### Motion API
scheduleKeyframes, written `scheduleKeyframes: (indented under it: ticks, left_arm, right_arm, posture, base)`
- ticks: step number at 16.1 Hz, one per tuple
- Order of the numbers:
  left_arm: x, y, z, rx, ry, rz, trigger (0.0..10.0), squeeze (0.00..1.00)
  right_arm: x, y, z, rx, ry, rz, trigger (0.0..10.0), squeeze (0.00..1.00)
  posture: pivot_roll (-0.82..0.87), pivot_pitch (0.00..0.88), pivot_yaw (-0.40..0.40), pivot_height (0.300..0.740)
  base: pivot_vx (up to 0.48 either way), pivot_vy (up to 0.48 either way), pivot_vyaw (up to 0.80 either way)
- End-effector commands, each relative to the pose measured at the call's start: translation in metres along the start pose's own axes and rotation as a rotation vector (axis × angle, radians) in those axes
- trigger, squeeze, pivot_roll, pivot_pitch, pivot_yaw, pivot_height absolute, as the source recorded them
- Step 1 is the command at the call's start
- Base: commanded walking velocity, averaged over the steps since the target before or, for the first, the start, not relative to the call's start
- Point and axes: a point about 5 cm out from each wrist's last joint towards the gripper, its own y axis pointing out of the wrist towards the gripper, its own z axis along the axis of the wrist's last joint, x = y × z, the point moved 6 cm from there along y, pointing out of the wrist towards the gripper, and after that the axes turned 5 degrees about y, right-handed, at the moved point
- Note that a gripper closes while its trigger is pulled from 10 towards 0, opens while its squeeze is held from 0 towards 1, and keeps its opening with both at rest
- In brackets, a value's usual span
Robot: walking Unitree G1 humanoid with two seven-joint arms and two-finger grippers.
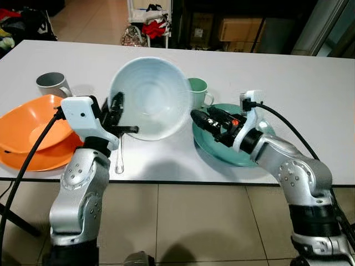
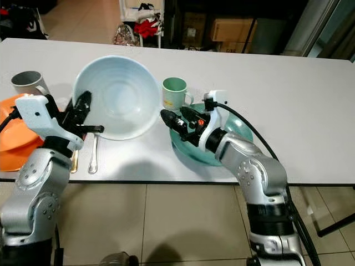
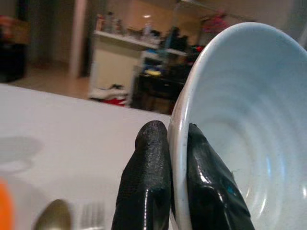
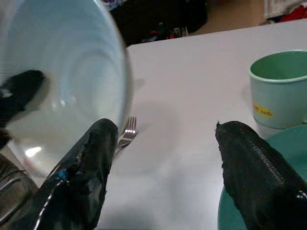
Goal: Setting the table
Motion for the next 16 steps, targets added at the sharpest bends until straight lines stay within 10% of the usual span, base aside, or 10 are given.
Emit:
scheduleKeyframes:
  ticks: [1,6,7,11,12,13,16]
  left_arm:
    - [-0.005,0.004,0.009,0.038,0.020,0.029,0.0,0.00]
    - [0.019,0.006,0.010,0.048,-0.030,-0.091,0.0,0.00]
    - [0.027,0.004,0.011,0.057,-0.045,-0.135,0.0,0.00]
    - [0.043,-0.005,0.018,0.089,-0.093,-0.242,0.0,0.00]
    - [0.046,-0.007,0.019,0.097,-0.087,-0.261,0.0,0.00]
    - [0.047,-0.008,0.019,0.100,-0.074,-0.270,0.0,0.00]
    - [0.049,-0.009,0.019,0.103,-0.058,-0.285,0.0,0.00]
  right_arm:
    - [0.002,-0.009,0.007,0.034,0.016,0.005,10.0,1.00]
    - [-0.014,-0.014,0.005,0.041,0.045,0.091,10.0,1.00]
    - [-0.007,-0.008,0.000,0.025,0.035,0.048,10.0,0.00]
    - [0.005,-0.002,0.000,0.023,0.046,-0.012,10.0,0.00]
    - [0.007,-0.002,0.003,0.042,0.056,-0.018,3.5,0.00]
    - [0.008,-0.001,0.005,0.057,0.068,-0.021,0.0,0.00]
    - [0.010,-0.002,0.007,0.078,0.094,-0.020,0.0,0.00]
  posture:
    - [0.07,0.000,-0.006,0.740]
    - [0.06,0.000,0.014,0.740]
    - [0.07,0.000,0.011,0.740]
    - [0.08,0.000,-0.002,0.740]
    - [0.08,0.000,-0.004,0.740]
    - [0.08,0.000,-0.005,0.740]
    - [0.08,0.000,-0.004,0.740]
  base:
    - [0.000,0.000,0.00]
    - [0.000,0.000,0.00]
    - [0.000,0.000,0.00]
    - [0.000,0.000,0.00]
    - [0.000,0.000,0.00]
    - [0.000,0.000,0.00]
    - [0.000,0.000,0.00]
